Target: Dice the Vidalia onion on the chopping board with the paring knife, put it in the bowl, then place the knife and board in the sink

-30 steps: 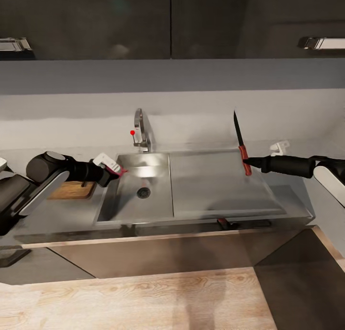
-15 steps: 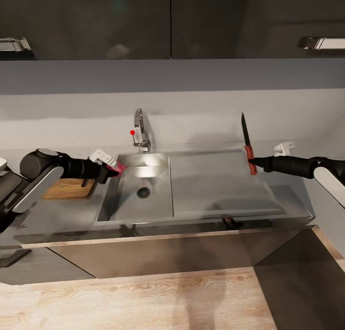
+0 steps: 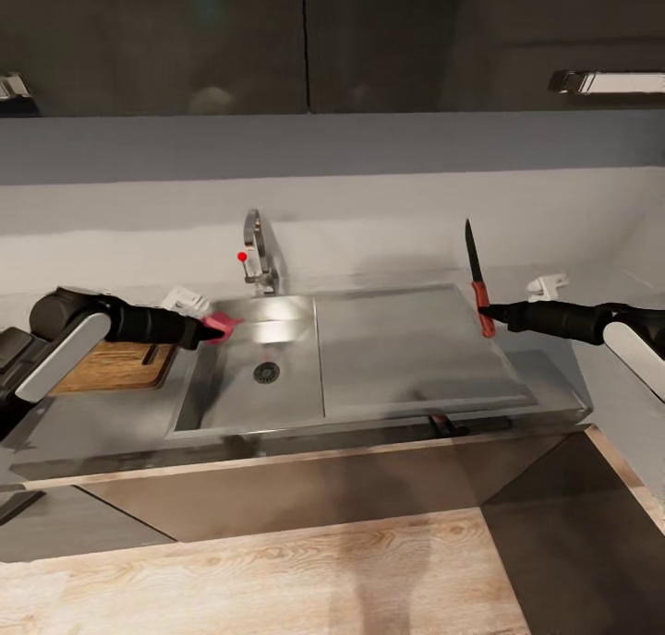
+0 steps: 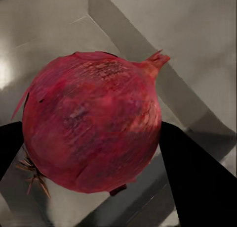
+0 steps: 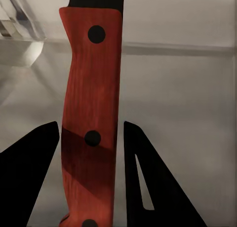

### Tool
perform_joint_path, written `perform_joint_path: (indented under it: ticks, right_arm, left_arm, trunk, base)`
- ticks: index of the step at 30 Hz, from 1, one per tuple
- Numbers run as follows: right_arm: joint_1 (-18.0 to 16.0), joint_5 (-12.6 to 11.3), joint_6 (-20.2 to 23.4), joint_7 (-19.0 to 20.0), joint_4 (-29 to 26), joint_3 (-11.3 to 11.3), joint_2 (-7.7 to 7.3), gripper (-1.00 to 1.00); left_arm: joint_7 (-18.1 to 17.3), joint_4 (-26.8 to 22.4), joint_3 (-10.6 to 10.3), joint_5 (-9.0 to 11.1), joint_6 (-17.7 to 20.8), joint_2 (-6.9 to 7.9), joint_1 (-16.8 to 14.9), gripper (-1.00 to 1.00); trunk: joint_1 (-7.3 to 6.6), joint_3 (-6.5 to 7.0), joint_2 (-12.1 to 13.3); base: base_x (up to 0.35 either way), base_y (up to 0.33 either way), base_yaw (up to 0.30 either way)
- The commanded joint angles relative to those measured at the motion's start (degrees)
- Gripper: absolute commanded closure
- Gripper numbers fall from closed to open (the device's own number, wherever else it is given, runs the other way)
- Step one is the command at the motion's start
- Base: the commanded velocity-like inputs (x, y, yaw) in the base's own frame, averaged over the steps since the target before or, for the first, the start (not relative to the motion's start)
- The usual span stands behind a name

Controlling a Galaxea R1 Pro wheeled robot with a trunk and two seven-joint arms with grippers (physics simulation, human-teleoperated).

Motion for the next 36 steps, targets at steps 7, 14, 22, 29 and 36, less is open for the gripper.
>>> perform_joint_path:
  ticks: [7,14,22,29,36]
  right_arm:
    - [-0.1,-0.2,0.2,0.0,0.0,0.2,-0.05,1.0]
    - [-0.1,-0.2,0.2,0.0,-0.1,0.2,0.06,1.0]
    - [-0.1,-0.2,0.2,0.0,0.0,0.8,0.12,1.0]
    - [-0.1,-0.2,0.2,0.0,-0.1,1.0,0.12,1.0]
    - [-0.1,-0.2,0.2,0.0,-0.1,1.5,0.12,1.0]
  left_arm:
    - [-0.6,6.0,-0.1,1.3,-4.6,0.01,-0.1,1.0]
    - [-0.6,3.0,-0.2,2.5,-5.4,-0.03,-0.1,1.0]
    - [-0.5,2.0,-0.3,2.5,-5.5,-1.85,-0.1,1.0]
    - [-0.5,1.9,-0.6,2.5,-5.5,-2.38,-0.1,1.0]
    - [-0.5,1.9,-0.6,2.5,-5.5,-2.98,-0.1,1.0]
  trunk:
    - [0.03,-0.11,-0.1]
    - [0.03,-0.11,-0.1]
    - [0.03,-0.11,-0.1]
    - [0.03,-0.11,-0.1]
    - [0.03,-0.11,-0.1]
  base:
    - [0.0,0.0,-0.008]
    - [0.0,0.185,0.0]
    - [0.0,0.303,0.0]
    - [0.0,0.262,0.052]
    - [0.0,0.207,0.164]
